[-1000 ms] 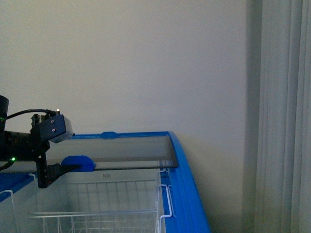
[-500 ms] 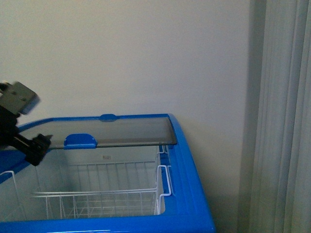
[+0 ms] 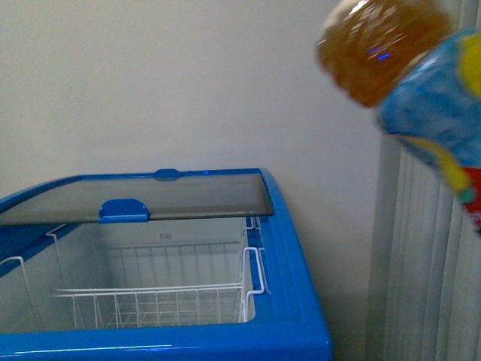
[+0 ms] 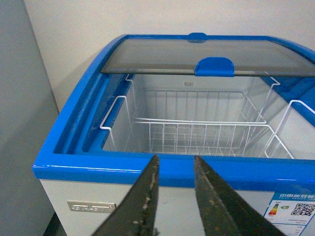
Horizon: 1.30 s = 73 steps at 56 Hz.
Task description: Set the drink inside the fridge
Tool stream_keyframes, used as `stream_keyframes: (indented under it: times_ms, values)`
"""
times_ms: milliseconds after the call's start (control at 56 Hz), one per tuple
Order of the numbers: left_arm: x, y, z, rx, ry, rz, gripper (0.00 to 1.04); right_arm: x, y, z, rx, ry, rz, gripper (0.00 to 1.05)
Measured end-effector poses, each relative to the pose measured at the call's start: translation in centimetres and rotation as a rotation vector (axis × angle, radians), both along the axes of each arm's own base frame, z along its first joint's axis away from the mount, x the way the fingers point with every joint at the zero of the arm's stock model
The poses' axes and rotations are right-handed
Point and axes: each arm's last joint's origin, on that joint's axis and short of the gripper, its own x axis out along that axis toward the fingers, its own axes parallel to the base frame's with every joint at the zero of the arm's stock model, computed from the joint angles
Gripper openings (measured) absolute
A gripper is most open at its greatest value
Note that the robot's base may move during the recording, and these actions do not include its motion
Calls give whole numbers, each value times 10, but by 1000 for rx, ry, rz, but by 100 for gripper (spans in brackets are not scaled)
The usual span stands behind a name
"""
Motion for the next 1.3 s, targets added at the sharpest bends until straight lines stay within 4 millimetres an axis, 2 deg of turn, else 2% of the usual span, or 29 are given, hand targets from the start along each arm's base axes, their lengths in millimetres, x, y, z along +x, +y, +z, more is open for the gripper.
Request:
stream_keyframes:
  times_ms: [125, 179, 250, 446, 607, 750, 929, 1036, 1304]
  values:
    - [-6, -4, -8, -4, 6, 0, 9, 39, 21, -3, -167, 20, 102, 44]
    - [-8, -6, -12, -10, 11, -2, 2, 63, 40, -5, -257, 35, 176, 44]
    - [-12, -8, -15, -9, 10, -2, 3, 89, 64, -8, -358, 32, 239, 44]
    - [-18, -19, -21, -10, 6, -2, 3, 132, 113, -14, -513, -5, 331, 44]
    - [-23, -20, -25, -10, 9, -4, 3, 158, 154, -23, -601, -10, 394, 44]
    - [-27, -20, -28, -10, 7, -5, 3, 176, 179, -35, -645, -8, 424, 44]
    - [-30, -20, -30, -10, 5, -5, 3, 197, 197, -48, -671, -16, 429, 44]
    - [-33, -20, -36, -11, -2, -4, 3, 217, 207, -58, -690, -25, 416, 44]
    - [-39, -20, -36, -11, -9, -5, 3, 261, 220, -80, -751, -42, 389, 44]
